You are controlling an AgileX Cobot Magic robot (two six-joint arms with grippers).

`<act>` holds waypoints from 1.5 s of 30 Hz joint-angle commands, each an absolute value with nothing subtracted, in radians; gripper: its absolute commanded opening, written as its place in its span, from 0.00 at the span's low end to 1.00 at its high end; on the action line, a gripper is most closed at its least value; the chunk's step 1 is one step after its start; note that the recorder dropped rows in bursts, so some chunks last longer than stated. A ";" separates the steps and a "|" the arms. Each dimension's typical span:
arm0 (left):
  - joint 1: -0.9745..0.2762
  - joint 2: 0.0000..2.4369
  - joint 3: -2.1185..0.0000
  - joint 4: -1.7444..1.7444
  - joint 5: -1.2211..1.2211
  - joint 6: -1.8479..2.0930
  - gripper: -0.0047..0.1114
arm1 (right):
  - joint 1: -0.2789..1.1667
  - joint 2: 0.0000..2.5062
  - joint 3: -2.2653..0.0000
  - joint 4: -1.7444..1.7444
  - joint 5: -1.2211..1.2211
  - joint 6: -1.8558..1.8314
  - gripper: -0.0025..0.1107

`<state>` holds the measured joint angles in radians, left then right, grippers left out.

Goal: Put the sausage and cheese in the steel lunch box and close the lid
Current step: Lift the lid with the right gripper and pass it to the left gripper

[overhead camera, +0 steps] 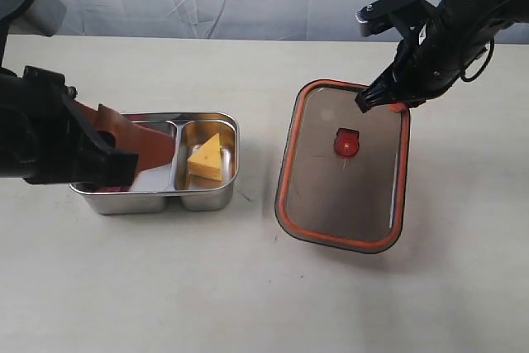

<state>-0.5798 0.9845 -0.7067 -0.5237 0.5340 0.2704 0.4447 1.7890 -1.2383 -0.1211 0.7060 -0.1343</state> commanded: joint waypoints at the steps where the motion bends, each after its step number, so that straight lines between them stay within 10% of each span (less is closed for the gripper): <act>1: -0.579 0.978 -0.702 -0.548 0.517 0.269 0.49 | 0.436 1.747 -1.240 -0.043 0.705 -0.259 0.01; 45: -0.579 0.978 -0.702 -0.855 0.496 0.438 0.49 | 0.479 1.609 -1.240 0.846 0.853 -1.059 0.01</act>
